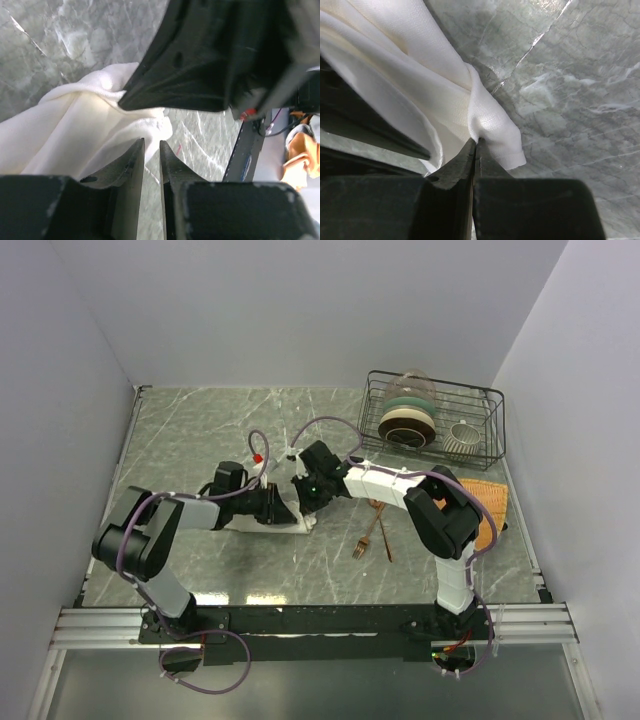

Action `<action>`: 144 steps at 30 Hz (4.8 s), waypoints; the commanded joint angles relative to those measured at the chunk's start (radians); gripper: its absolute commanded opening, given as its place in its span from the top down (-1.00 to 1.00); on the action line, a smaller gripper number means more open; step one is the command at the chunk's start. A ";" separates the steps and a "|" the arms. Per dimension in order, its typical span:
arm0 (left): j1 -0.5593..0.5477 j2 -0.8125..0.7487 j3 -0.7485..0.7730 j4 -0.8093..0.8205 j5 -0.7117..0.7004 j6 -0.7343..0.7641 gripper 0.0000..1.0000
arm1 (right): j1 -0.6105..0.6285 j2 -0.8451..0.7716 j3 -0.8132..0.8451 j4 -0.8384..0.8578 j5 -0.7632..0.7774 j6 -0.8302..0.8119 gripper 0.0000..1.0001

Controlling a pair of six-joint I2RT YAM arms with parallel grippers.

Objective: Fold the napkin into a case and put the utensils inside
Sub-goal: Stuff the top corner of the smaller-rectangle-folded napkin into the folded napkin.

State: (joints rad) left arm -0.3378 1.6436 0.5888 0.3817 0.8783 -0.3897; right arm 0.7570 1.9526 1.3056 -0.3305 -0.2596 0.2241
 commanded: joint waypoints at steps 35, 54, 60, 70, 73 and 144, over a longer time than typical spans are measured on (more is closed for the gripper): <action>0.013 0.294 0.166 0.013 -0.128 -0.278 0.62 | -0.008 -0.064 0.043 -0.013 -0.078 0.083 1.00; 0.046 0.312 0.161 0.039 -0.099 -0.310 0.60 | -0.018 -0.035 0.029 -0.012 -0.060 0.035 1.00; 0.074 0.323 0.137 0.177 -0.045 -0.399 0.49 | -0.018 -0.011 -0.005 -0.012 -0.009 0.001 1.00; 0.077 0.349 0.118 0.325 0.014 -0.509 0.46 | -0.016 0.038 0.026 -0.011 0.000 0.009 1.00; 0.079 0.322 0.106 0.391 0.024 -0.558 0.50 | -0.015 0.057 0.041 -0.019 0.017 0.001 1.00; 0.037 0.254 0.191 -0.017 -0.118 -0.322 0.87 | 0.002 0.095 0.096 -0.071 0.059 -0.002 1.00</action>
State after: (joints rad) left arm -0.3084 1.9110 0.7891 0.3241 0.8562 -0.7197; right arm 0.7399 1.9953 1.3769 -0.3824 -0.2592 0.2398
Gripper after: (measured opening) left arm 0.065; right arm 0.009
